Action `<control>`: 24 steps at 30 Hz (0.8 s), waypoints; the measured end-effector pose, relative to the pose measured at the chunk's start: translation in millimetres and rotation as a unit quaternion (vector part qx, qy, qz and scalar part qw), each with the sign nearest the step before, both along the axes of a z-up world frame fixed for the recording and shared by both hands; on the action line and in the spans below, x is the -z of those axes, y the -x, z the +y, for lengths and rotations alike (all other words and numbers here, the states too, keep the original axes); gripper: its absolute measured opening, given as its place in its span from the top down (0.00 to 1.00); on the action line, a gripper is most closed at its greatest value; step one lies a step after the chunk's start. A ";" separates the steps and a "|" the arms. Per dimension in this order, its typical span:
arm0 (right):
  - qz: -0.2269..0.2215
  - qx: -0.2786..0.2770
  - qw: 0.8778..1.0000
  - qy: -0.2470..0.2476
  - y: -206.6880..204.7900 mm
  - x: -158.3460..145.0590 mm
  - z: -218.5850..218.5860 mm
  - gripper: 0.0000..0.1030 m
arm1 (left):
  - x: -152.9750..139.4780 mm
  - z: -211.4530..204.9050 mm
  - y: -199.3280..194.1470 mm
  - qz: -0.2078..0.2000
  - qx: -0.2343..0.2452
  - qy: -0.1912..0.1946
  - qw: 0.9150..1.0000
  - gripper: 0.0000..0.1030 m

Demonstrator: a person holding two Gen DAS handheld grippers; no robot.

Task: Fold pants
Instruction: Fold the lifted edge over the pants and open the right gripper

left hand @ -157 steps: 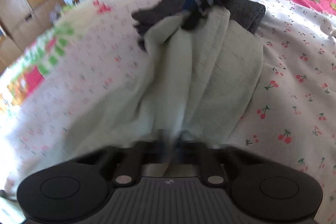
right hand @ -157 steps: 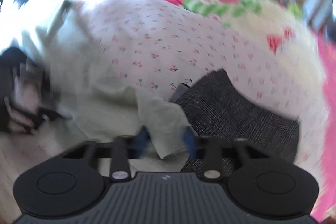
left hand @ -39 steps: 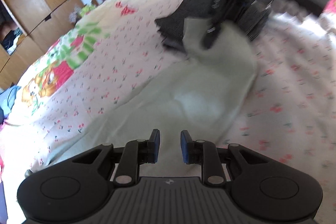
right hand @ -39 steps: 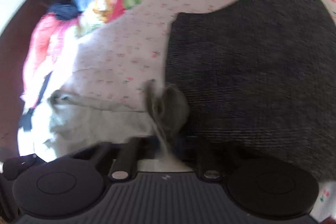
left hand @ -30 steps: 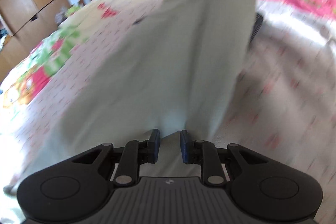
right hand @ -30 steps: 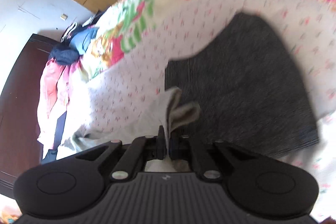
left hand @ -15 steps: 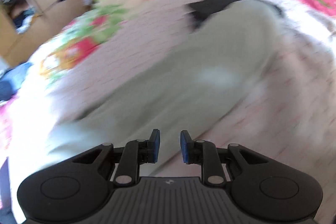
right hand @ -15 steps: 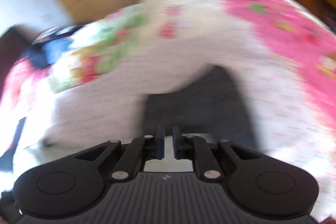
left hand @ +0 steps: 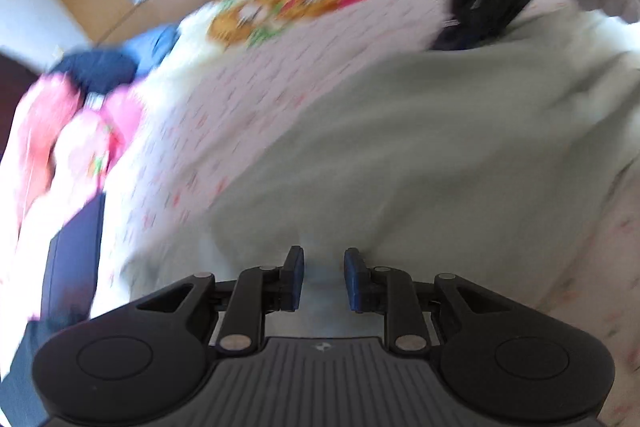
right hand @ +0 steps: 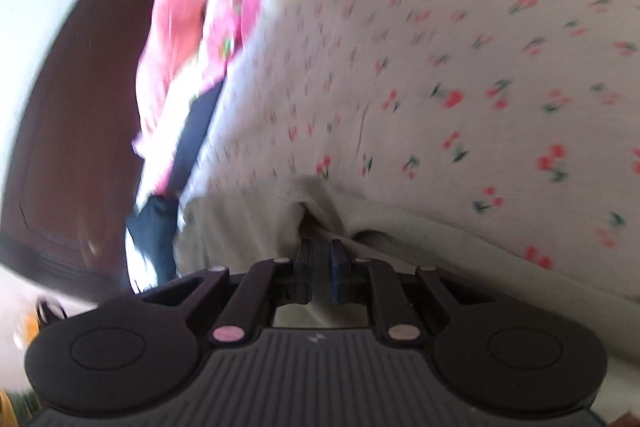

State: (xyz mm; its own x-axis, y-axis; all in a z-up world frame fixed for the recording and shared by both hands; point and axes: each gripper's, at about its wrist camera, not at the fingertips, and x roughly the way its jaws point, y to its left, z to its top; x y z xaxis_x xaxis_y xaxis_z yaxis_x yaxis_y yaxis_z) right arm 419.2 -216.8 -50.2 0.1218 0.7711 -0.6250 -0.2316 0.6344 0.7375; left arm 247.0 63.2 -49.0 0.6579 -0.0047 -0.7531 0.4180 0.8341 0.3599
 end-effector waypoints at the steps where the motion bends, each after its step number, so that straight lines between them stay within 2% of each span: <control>1: 0.008 -0.022 1.000 0.003 -1.2 1.8 5.3 0.88 | 0.3 7.0 -0.6 0.001 -0.011 0.006 1.000 0.63; 3: -0.002 -0.056 0.998 0.003 0.9 0.4 13.2 0.87 | 1.8 10.8 0.4 0.002 -0.022 0.012 1.000 0.60; 5: -0.040 -0.067 0.997 0.022 -7.1 -2.9 18.7 0.78 | 3.4 7.9 1.5 -0.002 -0.024 0.009 1.000 0.60; 6: -0.045 -0.067 0.997 0.017 -11.5 -1.4 19.5 0.77 | 4.0 4.5 3.5 -0.003 -0.025 0.007 1.000 0.60; 10: 0.028 -0.084 0.995 -0.047 -27.6 18.6 27.4 0.77 | 1.3 7.9 1.3 0.000 -0.024 0.006 1.000 0.60; 12: 0.043 -0.053 0.995 -0.074 -33.7 22.4 23.7 0.78 | -1.5 10.2 -4.7 0.002 -0.024 0.012 1.000 0.60; 14: 0.049 0.014 0.994 -0.100 -52.6 22.8 15.9 0.80 | -4.1 11.0 -11.8 -0.002 -0.022 0.009 1.000 0.60; 16: 0.075 0.060 0.988 -0.124 -76.6 29.4 6.1 0.80 | -5.3 11.7 -20.1 -0.005 -0.018 0.008 1.000 0.60; 17: 0.071 0.082 0.987 -0.122 -85.7 30.8 -2.4 0.78 | -4.5 12.4 -23.4 -0.011 -0.019 0.005 1.000 0.58; 19: 0.057 0.115 0.987 -0.102 -99.8 27.9 -21.3 0.80 | 0.6 16.3 -29.6 -0.005 -0.031 -0.004 1.000 0.56; 21: 0.039 0.169 0.981 -0.083 -96.2 13.3 -43.0 0.77 | 2.9 21.6 -26.2 0.000 -0.041 -0.012 0.999 0.56; 22: 0.018 0.172 0.983 -0.068 -90.7 1.3 -45.9 0.77 | 1.8 23.6 -21.7 -0.003 -0.044 -0.018 0.999 0.56; 24: -0.022 0.125 0.991 -0.046 -69.5 -28.8 -30.6 0.77 | -3.7 27.7 -11.6 -0.009 -0.051 -0.020 0.998 0.56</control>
State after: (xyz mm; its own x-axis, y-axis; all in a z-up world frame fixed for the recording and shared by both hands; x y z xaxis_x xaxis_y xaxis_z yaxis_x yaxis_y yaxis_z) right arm 488.7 -247.4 -21.4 0.3413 0.7665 -0.5440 -0.1084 0.6070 0.7873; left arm 258.6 90.9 -45.3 0.6668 0.0931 -0.7394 0.3252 0.8563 0.4011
